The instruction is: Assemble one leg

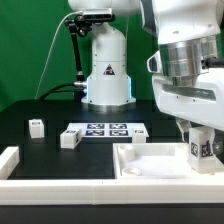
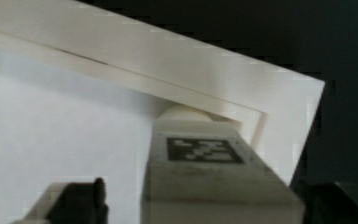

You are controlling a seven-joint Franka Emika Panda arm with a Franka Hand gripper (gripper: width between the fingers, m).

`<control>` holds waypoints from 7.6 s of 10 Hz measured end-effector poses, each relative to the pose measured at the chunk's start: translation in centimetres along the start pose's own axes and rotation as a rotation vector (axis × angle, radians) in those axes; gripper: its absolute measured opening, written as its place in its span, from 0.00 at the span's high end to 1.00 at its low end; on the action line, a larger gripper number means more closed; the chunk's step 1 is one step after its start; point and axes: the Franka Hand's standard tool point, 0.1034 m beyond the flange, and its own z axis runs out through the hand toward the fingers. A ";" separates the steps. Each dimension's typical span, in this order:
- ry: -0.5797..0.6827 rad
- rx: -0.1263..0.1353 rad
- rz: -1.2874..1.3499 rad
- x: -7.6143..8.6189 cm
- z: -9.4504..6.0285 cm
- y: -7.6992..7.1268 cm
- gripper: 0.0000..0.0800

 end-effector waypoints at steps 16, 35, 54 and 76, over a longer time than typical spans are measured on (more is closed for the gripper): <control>0.053 -0.038 -1.290 0.2 0.2 -0.9 0.64; -0.039 0.124 0.551 0.5 0.5 0.5 0.53; 0.034 -0.004 -0.991 -0.2 -0.1 -0.1 0.63; -0.032 0.100 0.243 -0.2 0.4 0.2 0.19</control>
Offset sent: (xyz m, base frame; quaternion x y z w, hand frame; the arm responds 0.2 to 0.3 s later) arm 0.0059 0.0020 0.0028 -0.0350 0.0215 -0.2988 0.9534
